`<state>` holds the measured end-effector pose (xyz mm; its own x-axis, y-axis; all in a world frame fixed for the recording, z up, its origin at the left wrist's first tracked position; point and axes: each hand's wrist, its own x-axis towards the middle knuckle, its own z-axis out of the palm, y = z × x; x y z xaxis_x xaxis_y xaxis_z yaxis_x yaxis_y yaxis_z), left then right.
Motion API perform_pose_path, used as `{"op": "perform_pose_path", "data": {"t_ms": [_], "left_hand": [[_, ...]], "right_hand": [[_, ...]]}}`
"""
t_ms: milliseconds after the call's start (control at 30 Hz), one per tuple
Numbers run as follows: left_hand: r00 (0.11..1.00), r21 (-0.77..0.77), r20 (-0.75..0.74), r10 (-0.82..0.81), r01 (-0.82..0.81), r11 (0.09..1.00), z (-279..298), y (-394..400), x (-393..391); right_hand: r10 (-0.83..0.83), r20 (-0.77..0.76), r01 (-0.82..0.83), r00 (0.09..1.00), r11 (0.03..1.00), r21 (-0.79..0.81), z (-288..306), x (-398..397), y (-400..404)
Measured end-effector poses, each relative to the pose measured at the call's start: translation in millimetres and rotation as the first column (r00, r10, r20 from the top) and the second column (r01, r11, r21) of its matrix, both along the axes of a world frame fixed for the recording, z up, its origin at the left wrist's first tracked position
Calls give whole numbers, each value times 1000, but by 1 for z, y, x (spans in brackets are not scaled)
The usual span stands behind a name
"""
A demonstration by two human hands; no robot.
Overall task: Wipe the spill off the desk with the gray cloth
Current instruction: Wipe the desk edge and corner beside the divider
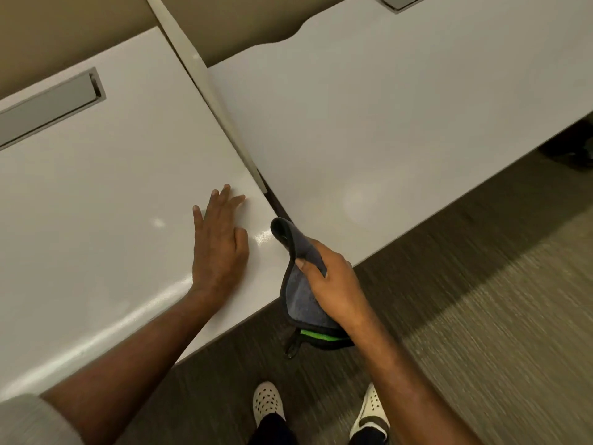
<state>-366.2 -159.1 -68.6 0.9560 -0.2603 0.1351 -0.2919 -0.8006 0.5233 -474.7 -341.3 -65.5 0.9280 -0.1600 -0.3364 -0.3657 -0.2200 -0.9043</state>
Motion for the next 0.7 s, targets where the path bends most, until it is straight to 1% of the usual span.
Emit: {"op": "perform_pose_path", "data": {"t_ms": [67, 133, 200, 300, 367, 400, 433, 467, 500, 567, 600, 633, 700], "left_hand": [[1000, -140, -28, 2, -6, 990, 3, 1, 0], [999, -274, -51, 16, -30, 961, 5, 5, -1], [997, -363, -76, 10, -37, 931, 9, 8, -2], [987, -461, -150, -63, -14, 887, 16, 13, -2], [961, -565, -253, -113, -52, 824, 21, 24, 3], [948, -613, -287, -136, -73, 786, 25, 36, 8], [943, -641, -291, -160, -67, 765, 28, 51, 13], [947, -640, -259, -190, -21, 768, 31, 69, 19], [952, -606, -203, -229, 62, 793, 31, 90, 25], [930, -445, -84, -358, 287, 848, 29, 132, 35], [896, -350, -50, -441, 398, 848, 27, 148, 38], [852, -263, -46, -522, 494, 829, 25, 160, 40], [762, -121, -92, -641, 631, 766, 21, 170, 40]], "right_hand": [[-81, 6, 81, 997, 996, -25, 5, -5, 9], [-167, 10, 167, 986, 985, -49, 10, -7, 19], [-240, 8, 240, 971, 968, -71, 14, -8, 29], [-318, -5, 315, 948, 940, -131, 16, -8, 39], [-357, -5, 352, 934, 923, -158, 16, -8, 44], [-375, 0, 369, 927, 915, -165, 16, -8, 46], [-392, 4, 387, 920, 907, -169, 15, -8, 48], [-409, 10, 404, 913, 899, -170, 13, -7, 50], [-427, 19, 424, 904, 890, -167, 12, -7, 53], [-478, 49, 480, 877, 864, -155, 9, -8, 60], [-506, 67, 510, 860, 847, -150, 8, -8, 64], [-532, 85, 539, 842, 830, -143, 7, -9, 67], [-575, 111, 586, 810, 801, -125, 6, -9, 73]]}}
